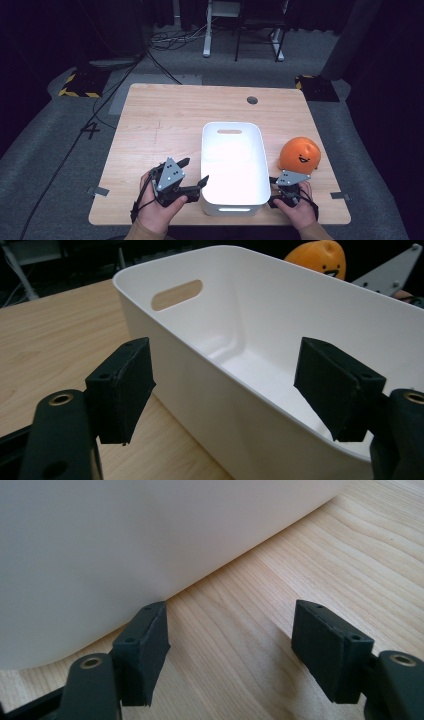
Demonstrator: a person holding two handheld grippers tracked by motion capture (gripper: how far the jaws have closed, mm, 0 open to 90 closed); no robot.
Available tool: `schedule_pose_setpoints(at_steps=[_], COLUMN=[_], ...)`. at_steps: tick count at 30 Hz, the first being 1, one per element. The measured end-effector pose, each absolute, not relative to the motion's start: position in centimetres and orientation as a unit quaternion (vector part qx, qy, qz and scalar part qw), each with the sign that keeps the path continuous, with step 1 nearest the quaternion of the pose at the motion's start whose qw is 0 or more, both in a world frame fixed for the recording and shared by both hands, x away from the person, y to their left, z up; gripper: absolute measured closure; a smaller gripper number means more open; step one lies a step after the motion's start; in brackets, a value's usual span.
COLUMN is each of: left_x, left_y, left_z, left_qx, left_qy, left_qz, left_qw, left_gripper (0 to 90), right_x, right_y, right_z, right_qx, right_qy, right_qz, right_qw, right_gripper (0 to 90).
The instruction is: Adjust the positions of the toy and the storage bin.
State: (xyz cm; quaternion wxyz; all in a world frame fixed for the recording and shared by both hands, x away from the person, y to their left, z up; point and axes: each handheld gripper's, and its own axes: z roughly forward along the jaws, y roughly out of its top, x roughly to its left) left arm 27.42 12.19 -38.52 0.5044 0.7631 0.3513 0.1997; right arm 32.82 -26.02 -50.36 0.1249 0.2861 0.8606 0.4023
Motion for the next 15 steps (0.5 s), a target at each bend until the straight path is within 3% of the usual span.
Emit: schedule_pose_setpoints(at_steps=[15], left_x=[32.0], left_y=[16.5], left_z=[-41.9], left_qx=[0.758], left_qy=[0.413], left_qz=[0.231], left_qw=[0.45], left_gripper=[24.2], right_x=[32.9], right_y=[-26.0], right_z=[-50.4], right_qx=[0.286], right_qy=[0.86], right_qz=[0.403], right_qw=[0.126], right_gripper=[31.6])
